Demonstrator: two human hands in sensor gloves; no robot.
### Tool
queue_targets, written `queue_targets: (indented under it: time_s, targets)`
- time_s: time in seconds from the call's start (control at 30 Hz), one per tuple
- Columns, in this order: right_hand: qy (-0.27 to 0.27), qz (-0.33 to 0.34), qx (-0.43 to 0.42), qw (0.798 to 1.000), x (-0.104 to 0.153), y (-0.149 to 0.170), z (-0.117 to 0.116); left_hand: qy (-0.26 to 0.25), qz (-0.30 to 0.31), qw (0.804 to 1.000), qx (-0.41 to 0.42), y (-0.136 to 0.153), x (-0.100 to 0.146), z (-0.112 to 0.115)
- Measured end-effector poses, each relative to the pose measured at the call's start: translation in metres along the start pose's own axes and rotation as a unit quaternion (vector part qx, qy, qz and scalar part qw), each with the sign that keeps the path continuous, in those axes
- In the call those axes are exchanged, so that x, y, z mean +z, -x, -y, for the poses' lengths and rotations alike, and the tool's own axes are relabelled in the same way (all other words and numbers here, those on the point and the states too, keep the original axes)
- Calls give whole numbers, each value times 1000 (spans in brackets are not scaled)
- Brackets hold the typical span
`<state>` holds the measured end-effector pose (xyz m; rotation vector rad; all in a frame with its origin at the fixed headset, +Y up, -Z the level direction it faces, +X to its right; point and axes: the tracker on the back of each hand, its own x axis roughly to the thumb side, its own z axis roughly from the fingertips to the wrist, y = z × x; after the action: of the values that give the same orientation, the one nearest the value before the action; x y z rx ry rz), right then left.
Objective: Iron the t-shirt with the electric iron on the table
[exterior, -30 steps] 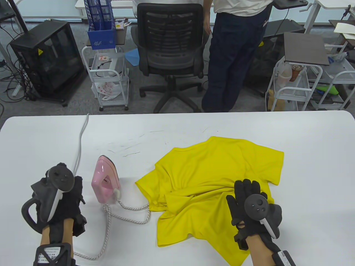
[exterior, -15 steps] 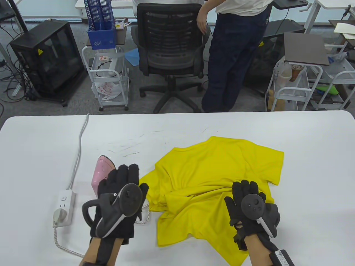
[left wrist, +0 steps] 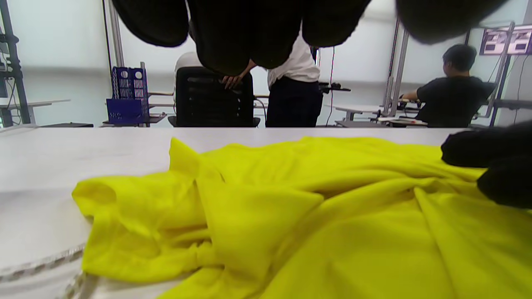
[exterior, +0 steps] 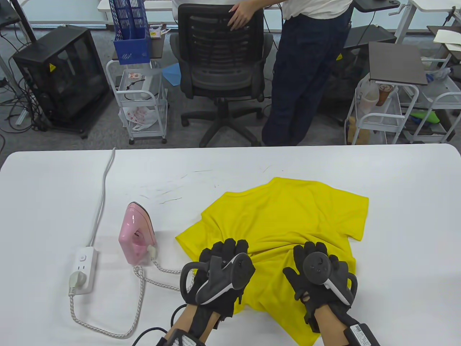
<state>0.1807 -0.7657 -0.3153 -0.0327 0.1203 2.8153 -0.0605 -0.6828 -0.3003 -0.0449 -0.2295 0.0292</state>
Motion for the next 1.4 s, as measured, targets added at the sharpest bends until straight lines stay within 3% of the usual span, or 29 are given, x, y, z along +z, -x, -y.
queue_targets:
  time_s: [0.2, 0.4, 1.2, 1.3, 1.4]
  targets:
    - [-55, 23, 28, 998, -3, -9, -11, 68, -11, 998, -14, 5, -20, 43]
    - [-85, 41, 57, 994, -4, -20, -19, 114, -16, 993, -1, 18, -26, 71]
    - [-121, 27, 65, 990, -4, -24, -27, 143, -40, 989, 12, 45, -26, 79]
    - [-144, 20, 65, 987, -3, -21, -26, 144, -46, 988, 31, 50, -27, 79]
    - [-200, 7, 70, 977, -5, -17, -22, 140, -50, 987, 52, 53, -29, 76]
